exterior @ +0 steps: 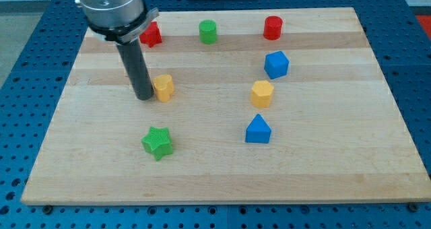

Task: Slide the red circle a bit up

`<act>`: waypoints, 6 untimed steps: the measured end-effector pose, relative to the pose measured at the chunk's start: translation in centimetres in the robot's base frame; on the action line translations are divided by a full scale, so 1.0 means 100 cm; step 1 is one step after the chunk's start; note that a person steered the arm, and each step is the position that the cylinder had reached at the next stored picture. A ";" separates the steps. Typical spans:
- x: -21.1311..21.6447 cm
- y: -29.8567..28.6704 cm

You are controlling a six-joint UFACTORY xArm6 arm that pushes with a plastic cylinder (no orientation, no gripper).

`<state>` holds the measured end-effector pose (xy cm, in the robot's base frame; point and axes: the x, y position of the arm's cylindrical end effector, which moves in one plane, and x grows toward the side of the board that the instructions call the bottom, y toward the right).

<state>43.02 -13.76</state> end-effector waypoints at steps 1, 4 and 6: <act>-0.005 0.024; -0.010 0.059; -0.067 -0.038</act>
